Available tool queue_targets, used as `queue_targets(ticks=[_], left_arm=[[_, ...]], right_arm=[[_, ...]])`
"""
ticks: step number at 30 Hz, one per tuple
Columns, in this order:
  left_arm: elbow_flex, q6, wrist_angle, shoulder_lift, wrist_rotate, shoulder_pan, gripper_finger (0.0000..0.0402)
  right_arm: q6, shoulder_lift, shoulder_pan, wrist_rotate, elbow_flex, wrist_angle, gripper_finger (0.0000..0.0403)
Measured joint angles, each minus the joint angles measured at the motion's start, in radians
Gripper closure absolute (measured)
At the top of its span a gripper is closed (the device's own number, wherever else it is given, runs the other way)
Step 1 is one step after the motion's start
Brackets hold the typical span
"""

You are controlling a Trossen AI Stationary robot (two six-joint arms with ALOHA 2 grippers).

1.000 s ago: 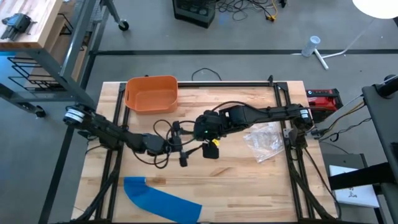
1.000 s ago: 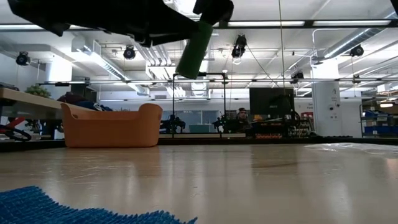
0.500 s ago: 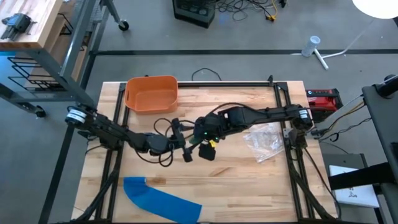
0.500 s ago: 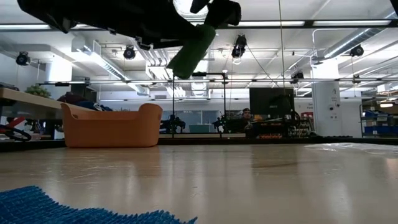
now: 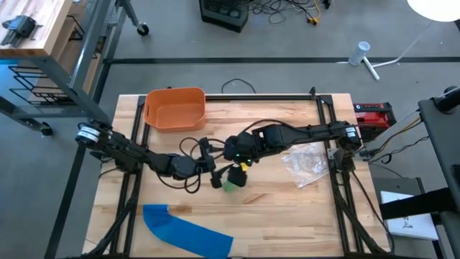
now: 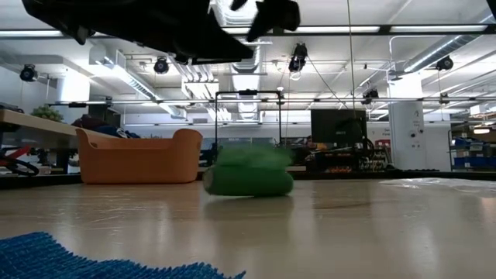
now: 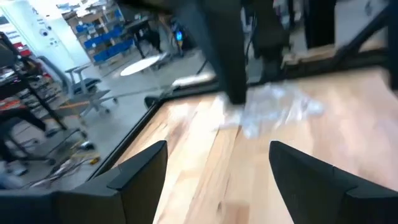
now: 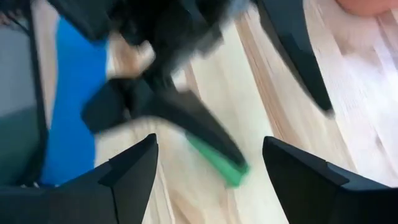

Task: Roll bandage
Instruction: Open the top transparent zip bag

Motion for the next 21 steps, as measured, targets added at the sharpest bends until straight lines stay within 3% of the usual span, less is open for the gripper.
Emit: queue_targets(ticks=[4, 7, 9, 14, 21], left_arm=[[-0.002, -0.001, -0.134, -0.068, -0.012, -0.007, 0.0134], [-0.004, -0.016, -0.232, -0.141, -0.011, -0.011, 0.0131], [-0.009, -0.038, -0.29, -0.195, -0.011, -0.011, 0.0128], [-0.035, -0.1, -0.446, -0.332, -0.012, -0.02, 0.0125], [-0.08, -0.123, -0.465, -0.477, -0.003, -0.035, 0.0138]], right_arm=[[0.014, -0.007, 0.038, 0.068, 0.0, -0.291, 0.0132], [0.109, -0.015, 0.093, 0.245, -0.038, -0.476, 0.0136], [0.138, -0.064, 0.129, 0.276, -0.139, -0.414, 0.0138], [0.254, -0.175, 0.188, 0.221, -0.427, -0.351, 0.0142], [0.462, -0.337, 0.179, 0.201, -0.834, -0.238, 0.0149]])
